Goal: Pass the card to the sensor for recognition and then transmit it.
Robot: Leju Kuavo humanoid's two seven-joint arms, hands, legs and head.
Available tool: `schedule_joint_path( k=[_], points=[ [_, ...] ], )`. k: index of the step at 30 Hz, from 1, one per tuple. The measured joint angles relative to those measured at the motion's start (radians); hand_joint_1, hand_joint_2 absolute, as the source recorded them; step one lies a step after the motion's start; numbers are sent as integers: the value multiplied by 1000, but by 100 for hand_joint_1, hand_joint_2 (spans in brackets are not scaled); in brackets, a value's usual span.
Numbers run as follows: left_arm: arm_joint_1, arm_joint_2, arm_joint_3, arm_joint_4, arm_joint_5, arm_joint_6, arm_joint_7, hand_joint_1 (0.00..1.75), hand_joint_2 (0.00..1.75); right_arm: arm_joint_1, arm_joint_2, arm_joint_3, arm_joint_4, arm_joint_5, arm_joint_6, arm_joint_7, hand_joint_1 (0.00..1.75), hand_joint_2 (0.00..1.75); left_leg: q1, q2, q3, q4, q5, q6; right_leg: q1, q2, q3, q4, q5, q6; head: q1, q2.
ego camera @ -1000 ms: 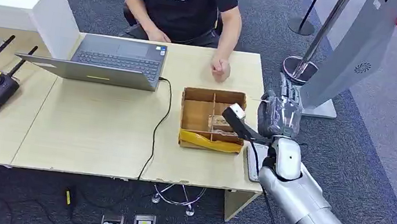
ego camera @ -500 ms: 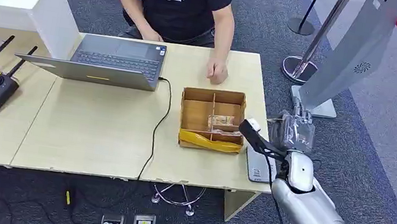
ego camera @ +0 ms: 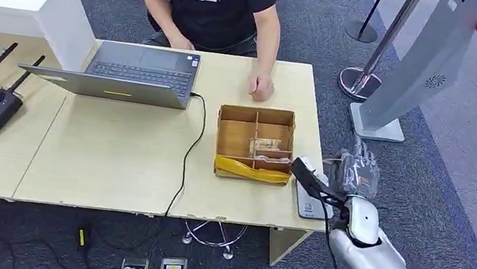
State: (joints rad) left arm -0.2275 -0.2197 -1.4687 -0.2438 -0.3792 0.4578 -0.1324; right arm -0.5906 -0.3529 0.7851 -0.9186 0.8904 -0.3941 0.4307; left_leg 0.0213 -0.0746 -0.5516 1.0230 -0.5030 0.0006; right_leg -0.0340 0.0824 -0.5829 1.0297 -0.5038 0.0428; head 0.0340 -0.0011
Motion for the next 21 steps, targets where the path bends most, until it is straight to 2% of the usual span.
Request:
schedule_joint_path(
  k=[11, 21],
  points=[
    [7, 13, 1, -8, 34, 0, 10, 0, 0, 61, -5, 45, -61, -69, -2, 19, 175, 175, 0, 0, 0, 0, 0, 0, 0, 0, 0, 0, 0, 0, 0, 0],
    [10, 21, 1, -18, 13, 0, 1, 0, 0, 80, -2, 86, -96, -80, 1, 20, 175, 175, 0, 0, -1, 0, 0, 0, 0, 0, 0, 0, 0, 0, 0, 0]
  ],
)
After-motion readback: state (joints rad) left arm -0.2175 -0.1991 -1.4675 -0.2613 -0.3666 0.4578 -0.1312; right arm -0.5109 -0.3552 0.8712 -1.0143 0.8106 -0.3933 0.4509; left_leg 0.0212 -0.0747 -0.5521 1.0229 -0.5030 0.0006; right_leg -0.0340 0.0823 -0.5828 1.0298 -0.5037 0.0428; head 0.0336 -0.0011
